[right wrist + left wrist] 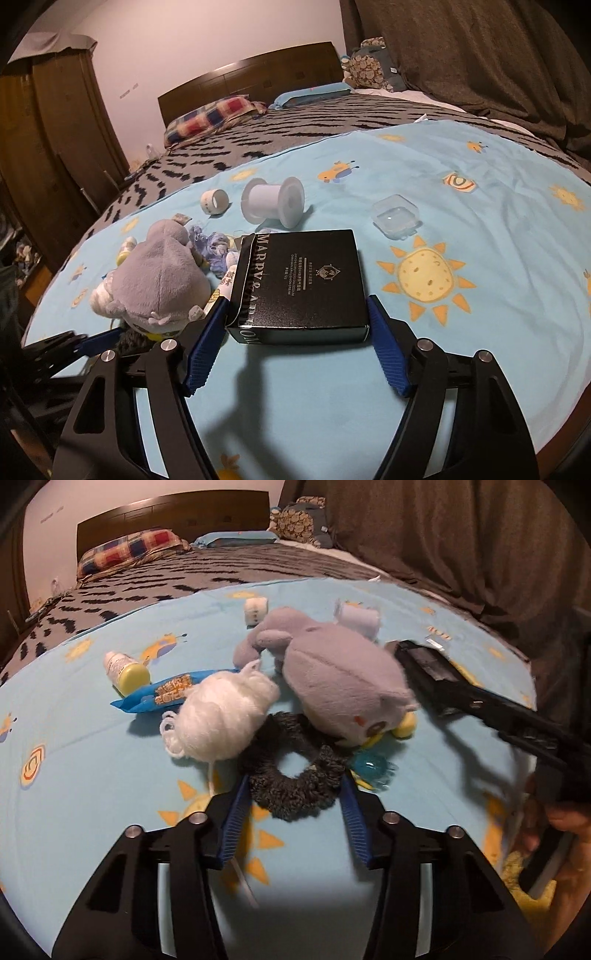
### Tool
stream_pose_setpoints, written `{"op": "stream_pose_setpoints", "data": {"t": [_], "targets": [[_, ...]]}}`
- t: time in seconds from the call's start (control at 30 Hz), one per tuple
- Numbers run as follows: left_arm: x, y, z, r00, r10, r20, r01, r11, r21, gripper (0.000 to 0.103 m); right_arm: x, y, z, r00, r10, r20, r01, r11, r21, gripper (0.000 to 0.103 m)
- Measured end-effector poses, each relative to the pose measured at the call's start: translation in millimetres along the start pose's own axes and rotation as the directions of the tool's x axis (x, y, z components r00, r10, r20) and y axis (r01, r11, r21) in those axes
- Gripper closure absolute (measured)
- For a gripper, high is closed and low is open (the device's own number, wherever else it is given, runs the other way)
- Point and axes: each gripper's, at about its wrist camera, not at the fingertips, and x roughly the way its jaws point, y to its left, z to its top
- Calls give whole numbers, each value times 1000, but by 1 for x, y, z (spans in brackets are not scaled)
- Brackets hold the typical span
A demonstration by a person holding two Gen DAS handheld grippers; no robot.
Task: Collect trash
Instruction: 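Grasp the black book-like box with the right tool while the left tool grasps the dark scrunchie, then lower both held items into the floor bin and open both tools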
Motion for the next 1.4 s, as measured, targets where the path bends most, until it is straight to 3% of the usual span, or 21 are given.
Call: {"op": "stream_pose_setpoints", "data": {"t": [0.1, 0.17, 0.27, 0.6, 0.93, 1.13, 1.4], "targets": [[3, 2, 2, 1000, 4, -2, -4, 1000, -3, 68, -5, -2, -2, 1000, -1, 1, 1, 1000, 1, 28], [4, 5, 4, 1000, 17, 2, -17, 1000, -8, 84, -9, -2, -6, 1000, 3, 1, -3, 1000, 4, 29], [-3, 9, 3, 1000, 13, 12, -13, 1000, -24, 90, -18, -1, -11, 1000, 11, 0, -11, 1000, -4, 29], [-67, -10, -40, 998, 25, 51, -23, 999, -35, 92, -78, 15, -46, 1000, 13, 29, -11, 998, -54, 29], [-119, -46, -105, 997, -47, 61, 49, 998, -37, 91, -134, 21, -103, 1000, 22, 10, -21, 998, -58, 29], [-126, -64, -148, 997, -66, 33, 66, 998, -18, 91, -154, 22, -140, 999, 14, -33, -17, 997, -78, 29], [-95, -76, -206, 993, -94, -76, 91, 995, -38, 91, -149, 10, -191, 990, 6, -144, -15, 998, -64, 29]]}}
